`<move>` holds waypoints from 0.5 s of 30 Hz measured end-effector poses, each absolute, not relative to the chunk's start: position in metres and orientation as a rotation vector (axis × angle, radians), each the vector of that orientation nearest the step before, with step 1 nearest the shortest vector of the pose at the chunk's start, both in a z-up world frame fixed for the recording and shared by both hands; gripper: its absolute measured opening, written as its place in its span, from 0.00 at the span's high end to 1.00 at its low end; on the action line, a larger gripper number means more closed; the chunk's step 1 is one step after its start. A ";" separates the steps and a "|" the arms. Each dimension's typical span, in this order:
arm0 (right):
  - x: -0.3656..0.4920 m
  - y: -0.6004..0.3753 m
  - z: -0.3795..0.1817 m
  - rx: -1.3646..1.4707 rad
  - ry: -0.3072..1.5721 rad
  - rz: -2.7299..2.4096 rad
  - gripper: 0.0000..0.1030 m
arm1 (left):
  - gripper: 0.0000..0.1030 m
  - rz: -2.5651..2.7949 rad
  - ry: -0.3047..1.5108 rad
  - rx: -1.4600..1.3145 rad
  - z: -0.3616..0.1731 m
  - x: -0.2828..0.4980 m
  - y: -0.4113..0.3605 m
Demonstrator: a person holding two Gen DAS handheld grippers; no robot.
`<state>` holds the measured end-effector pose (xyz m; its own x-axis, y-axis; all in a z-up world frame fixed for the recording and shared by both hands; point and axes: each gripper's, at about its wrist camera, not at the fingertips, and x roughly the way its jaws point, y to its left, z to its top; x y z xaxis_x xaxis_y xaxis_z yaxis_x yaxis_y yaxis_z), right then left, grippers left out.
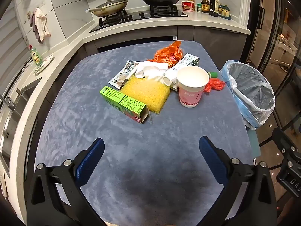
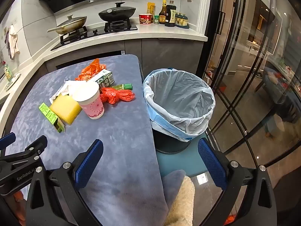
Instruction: Collect trash
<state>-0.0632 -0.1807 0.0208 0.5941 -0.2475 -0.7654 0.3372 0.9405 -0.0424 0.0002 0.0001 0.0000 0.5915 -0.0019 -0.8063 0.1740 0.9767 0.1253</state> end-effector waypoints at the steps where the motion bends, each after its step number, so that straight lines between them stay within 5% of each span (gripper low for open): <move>1: -0.063 -0.181 0.021 0.105 0.873 -0.343 0.06 | 0.07 -0.104 0.927 0.197 0.000 0.000 0.000; 15: -0.063 -0.181 0.020 0.109 0.877 -0.342 0.06 | 0.07 -0.111 0.935 0.202 -0.002 -0.004 -0.007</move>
<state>-0.0634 -0.1807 0.0204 0.5894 -0.2487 -0.7686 0.3373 0.9403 -0.0455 -0.0040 -0.0071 -0.0017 0.5902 -0.0073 -0.8072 0.1819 0.9755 0.1241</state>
